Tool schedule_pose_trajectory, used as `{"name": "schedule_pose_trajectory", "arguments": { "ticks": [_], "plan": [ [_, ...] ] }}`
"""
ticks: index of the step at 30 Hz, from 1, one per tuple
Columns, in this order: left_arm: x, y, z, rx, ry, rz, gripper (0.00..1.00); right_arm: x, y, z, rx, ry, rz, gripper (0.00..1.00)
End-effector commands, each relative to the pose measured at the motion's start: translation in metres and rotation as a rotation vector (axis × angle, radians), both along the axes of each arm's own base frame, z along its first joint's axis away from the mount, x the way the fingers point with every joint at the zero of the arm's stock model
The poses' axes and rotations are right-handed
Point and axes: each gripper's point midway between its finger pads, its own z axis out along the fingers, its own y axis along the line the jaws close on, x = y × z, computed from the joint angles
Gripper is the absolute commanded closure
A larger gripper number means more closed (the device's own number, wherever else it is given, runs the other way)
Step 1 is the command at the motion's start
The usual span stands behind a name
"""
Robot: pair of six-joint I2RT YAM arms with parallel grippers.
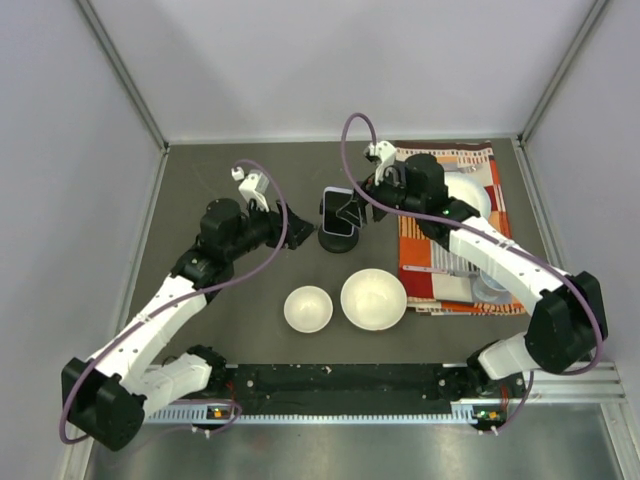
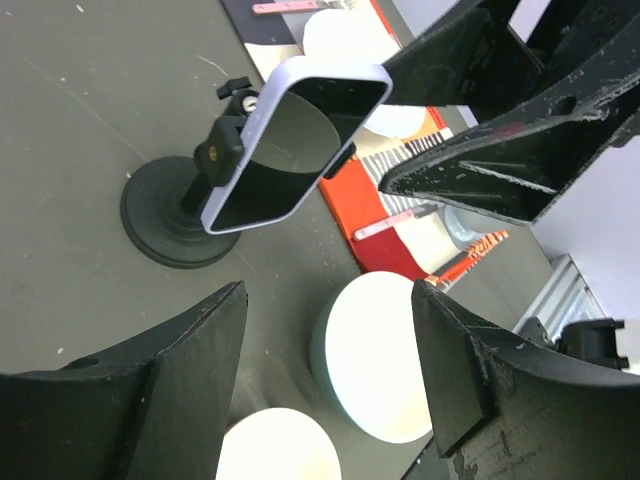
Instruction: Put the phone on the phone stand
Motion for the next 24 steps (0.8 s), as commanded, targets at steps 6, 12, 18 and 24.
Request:
{"name": "schedule_pose_trajectory", "arguments": {
  "ticks": [6,12,18,24],
  "plan": [
    [-0.033,-0.011,0.002,-0.111,-0.038,-0.139,0.29,0.011,0.007,0.023,-0.005,-0.213,0.092,0.27],
    [-0.060,-0.007,-0.009,-0.151,-0.024,-0.182,0.29,0.011,0.022,0.019,0.008,-0.215,0.201,0.52],
    [-0.068,-0.003,-0.007,-0.172,-0.045,-0.176,0.29,0.024,0.031,0.030,0.025,-0.227,0.215,0.97],
    [-0.068,-0.006,-0.003,-0.170,-0.035,-0.199,0.29,0.024,0.030,0.040,0.046,-0.277,0.463,1.00]
  ]
}}
